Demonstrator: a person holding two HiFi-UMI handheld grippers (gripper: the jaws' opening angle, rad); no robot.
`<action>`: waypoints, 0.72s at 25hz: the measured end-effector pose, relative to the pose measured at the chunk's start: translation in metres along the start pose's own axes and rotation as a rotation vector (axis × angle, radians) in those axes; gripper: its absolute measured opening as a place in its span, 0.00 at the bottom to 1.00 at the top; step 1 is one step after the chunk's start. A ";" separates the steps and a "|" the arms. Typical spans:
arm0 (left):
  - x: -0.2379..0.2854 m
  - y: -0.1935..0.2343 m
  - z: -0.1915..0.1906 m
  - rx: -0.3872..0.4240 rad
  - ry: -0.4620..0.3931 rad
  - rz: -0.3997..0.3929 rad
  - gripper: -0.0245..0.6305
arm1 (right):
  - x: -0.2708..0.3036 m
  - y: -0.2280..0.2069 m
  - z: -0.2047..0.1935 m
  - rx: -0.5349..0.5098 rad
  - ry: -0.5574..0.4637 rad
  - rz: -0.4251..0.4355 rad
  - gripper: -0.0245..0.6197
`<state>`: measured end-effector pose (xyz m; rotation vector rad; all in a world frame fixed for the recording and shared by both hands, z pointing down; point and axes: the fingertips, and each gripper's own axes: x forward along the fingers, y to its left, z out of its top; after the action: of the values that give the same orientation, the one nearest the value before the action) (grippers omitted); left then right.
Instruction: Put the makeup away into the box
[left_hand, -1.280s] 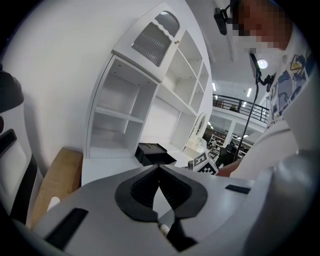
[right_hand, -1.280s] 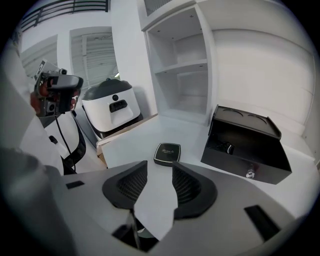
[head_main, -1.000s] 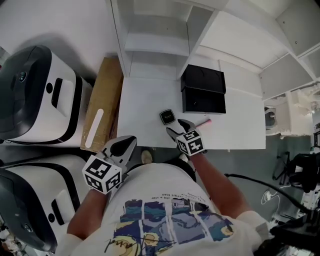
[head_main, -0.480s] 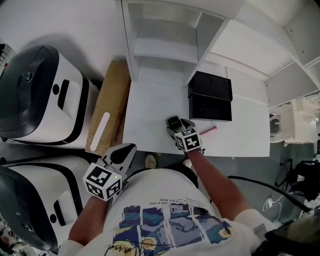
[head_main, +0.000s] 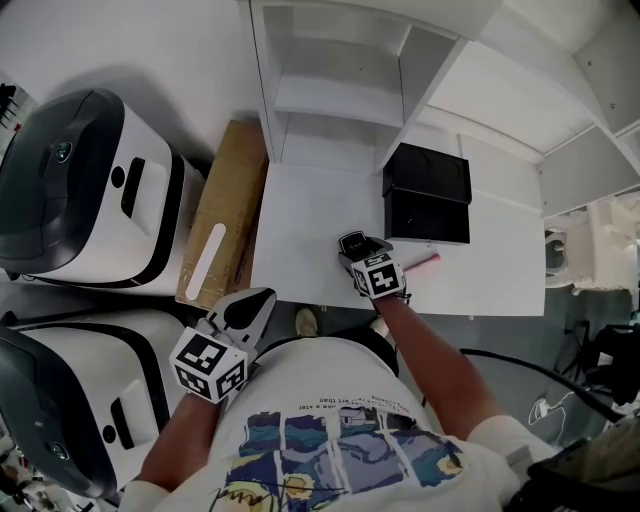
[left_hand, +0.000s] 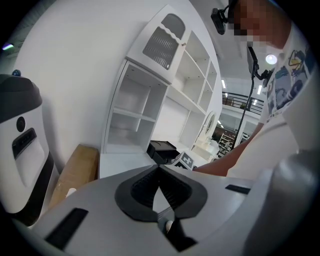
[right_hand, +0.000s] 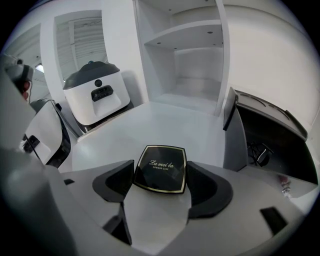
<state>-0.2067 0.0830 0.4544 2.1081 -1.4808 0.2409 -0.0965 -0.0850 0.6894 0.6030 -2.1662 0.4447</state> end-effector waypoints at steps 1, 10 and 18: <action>0.000 0.000 0.000 0.001 -0.001 0.000 0.06 | 0.000 -0.001 0.000 -0.004 0.004 0.001 0.56; 0.002 -0.003 0.002 0.010 -0.009 -0.015 0.06 | -0.010 -0.002 -0.006 -0.031 0.027 -0.004 0.56; 0.012 -0.013 0.005 0.023 -0.007 -0.049 0.06 | -0.033 0.002 -0.003 -0.030 -0.006 0.013 0.55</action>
<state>-0.1911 0.0741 0.4510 2.1631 -1.4344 0.2339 -0.0775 -0.0733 0.6652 0.5741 -2.1801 0.4167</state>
